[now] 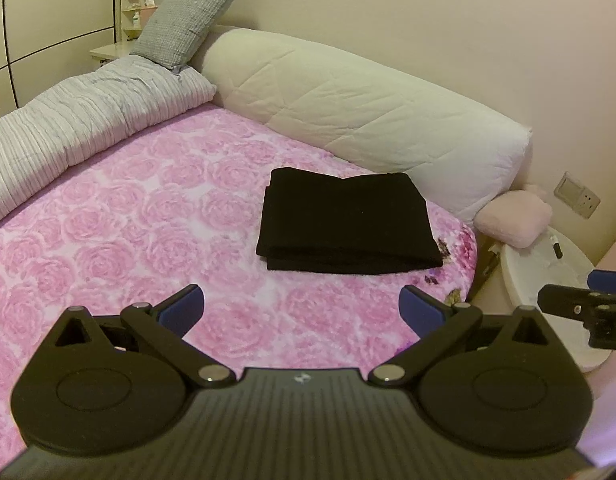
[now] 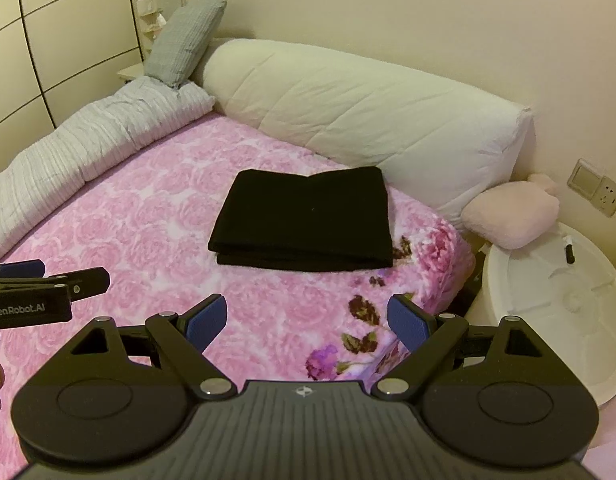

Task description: Fold clothes

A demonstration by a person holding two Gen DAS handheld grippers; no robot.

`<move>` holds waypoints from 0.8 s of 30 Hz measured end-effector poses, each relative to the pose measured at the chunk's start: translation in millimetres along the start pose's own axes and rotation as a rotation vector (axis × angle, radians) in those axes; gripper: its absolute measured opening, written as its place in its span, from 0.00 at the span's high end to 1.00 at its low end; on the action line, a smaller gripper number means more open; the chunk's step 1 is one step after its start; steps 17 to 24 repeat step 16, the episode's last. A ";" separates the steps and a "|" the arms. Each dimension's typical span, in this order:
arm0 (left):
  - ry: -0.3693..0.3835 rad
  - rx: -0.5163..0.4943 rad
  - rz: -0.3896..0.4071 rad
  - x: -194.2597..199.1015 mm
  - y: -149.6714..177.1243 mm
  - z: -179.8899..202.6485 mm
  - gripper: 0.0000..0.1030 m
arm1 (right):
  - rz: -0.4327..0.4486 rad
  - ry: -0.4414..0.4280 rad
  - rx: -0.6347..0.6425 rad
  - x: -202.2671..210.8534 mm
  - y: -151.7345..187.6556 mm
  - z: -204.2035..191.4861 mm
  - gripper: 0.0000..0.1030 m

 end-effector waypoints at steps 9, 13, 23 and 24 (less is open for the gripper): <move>-0.012 -0.016 -0.013 0.7 -0.1 1.3 0.01 | -0.002 0.013 -0.001 5.7 0.8 -2.8 0.13; -0.017 -0.020 -0.033 -3.4 3.9 7.5 0.01 | -0.016 0.015 0.007 6.1 1.9 -0.4 0.13; -0.016 -0.025 -0.023 -5.1 4.3 15.8 0.01 | -0.034 0.011 0.018 2.3 0.8 2.5 0.13; -0.016 -0.025 -0.023 -5.1 4.3 15.8 0.01 | -0.034 0.011 0.018 2.3 0.8 2.5 0.13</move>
Point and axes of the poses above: each gripper's, at about its wrist camera, not at the fingertips, and x roughly against the way its jaws point, z to its right, y to its underside, the point moved 9 cm from there along -x, roughly the way its jaws point, and after that the axes turned 10 degrees about -z, right-handed, at the moved point
